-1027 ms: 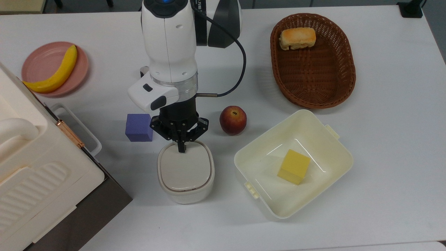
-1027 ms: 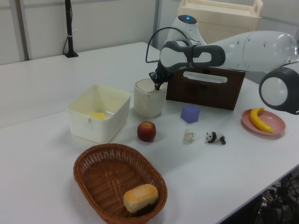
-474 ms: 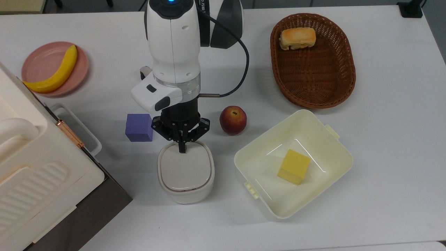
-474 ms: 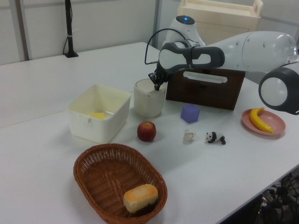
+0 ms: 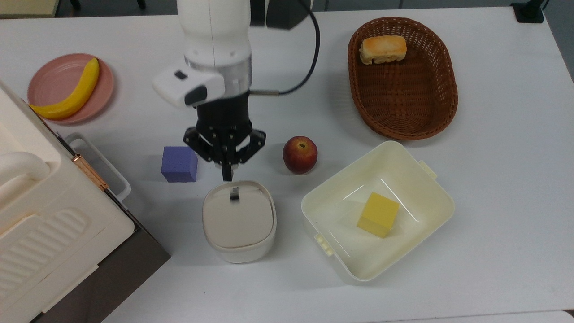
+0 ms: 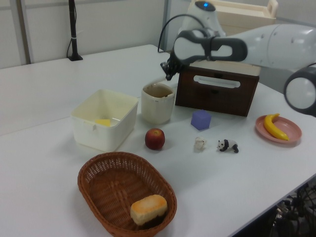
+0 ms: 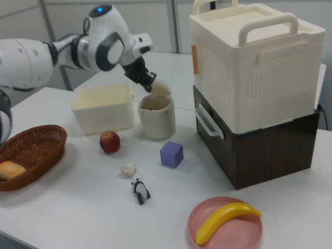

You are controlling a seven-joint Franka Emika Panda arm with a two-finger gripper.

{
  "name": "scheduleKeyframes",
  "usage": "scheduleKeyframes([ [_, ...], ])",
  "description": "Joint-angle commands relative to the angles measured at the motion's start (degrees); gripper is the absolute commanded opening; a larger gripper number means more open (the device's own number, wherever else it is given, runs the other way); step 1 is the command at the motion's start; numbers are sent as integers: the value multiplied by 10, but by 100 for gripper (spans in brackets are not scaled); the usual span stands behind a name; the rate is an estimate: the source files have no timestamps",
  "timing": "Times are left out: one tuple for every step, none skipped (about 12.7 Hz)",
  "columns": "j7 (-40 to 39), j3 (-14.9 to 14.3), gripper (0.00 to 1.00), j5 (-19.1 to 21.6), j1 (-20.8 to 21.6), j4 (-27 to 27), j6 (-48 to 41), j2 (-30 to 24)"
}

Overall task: Open the trash can
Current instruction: 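Lift the gripper up away from the opened trash can lid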

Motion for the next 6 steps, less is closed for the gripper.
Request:
scheduleKeyframes([
  [-7,10,0,19,7,-81,-61,-125],
  [-10,22,0,31,7,-80,-97,-158],
  [-15,23,0,34,8,-82,-135,-180],
  [-21,23,3,34,8,-82,-173,-187],
  [-37,23,35,34,8,-89,-229,-189],
  [-39,23,93,33,8,-99,-260,-189],
])
